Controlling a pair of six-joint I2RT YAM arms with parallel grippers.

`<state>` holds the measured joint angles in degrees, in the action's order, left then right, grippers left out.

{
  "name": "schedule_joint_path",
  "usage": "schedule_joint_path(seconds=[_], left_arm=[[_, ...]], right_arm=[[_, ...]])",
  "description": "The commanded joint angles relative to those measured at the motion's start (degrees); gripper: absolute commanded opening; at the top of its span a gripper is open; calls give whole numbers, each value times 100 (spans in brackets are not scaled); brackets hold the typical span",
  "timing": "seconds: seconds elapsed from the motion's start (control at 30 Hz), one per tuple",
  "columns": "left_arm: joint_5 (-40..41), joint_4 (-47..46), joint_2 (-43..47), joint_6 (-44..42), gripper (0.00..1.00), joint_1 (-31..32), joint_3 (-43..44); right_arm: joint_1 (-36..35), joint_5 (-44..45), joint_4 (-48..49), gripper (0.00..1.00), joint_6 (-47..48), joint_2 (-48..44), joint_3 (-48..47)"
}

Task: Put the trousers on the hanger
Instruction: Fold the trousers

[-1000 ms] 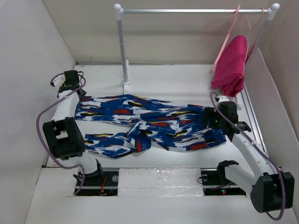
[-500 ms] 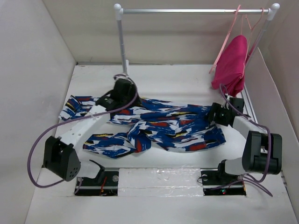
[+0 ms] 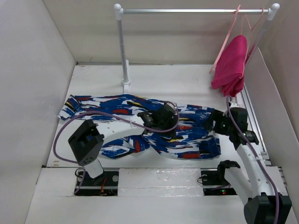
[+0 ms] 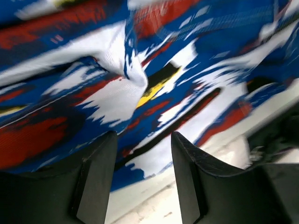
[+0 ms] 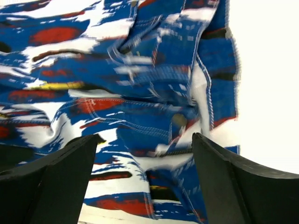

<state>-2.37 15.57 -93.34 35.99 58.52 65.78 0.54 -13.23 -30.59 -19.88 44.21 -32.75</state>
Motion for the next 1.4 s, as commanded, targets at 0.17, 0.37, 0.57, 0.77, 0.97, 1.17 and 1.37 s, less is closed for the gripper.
schedule_joint_path(seconds=[0.17, 0.37, 0.57, 0.77, 0.97, 1.17, 1.37], left_arm=[[0, 508, -1081, -592, 41, 388, -160], [-79, 517, -475, -470, 40, 388, -952], [-343, 491, -369, -312, 39, 441, -1199], [-404, 464, -457, -215, 39, 441, -821], [-562, 438, -650, -338, 38, 564, -190], [-1432, 358, -1107, -461, 41, 678, 1093], [-380, 815, -696, -357, 47, 529, 1641]], right_arm=[[988, -62, 463, 93, 818, 2087, -1170], [1230, -372, 1563, 92, 600, 3249, -1444], [984, -644, 2619, 88, 362, 4367, -1374], [904, -575, 3427, 45, 90, 4475, -787], [1535, -330, 3323, 0, 36, 4132, -1224], [2064, 1181, 1839, 0, 669, 4235, -2954], [1854, 535, 1011, 79, 1346, 4957, -3906]])
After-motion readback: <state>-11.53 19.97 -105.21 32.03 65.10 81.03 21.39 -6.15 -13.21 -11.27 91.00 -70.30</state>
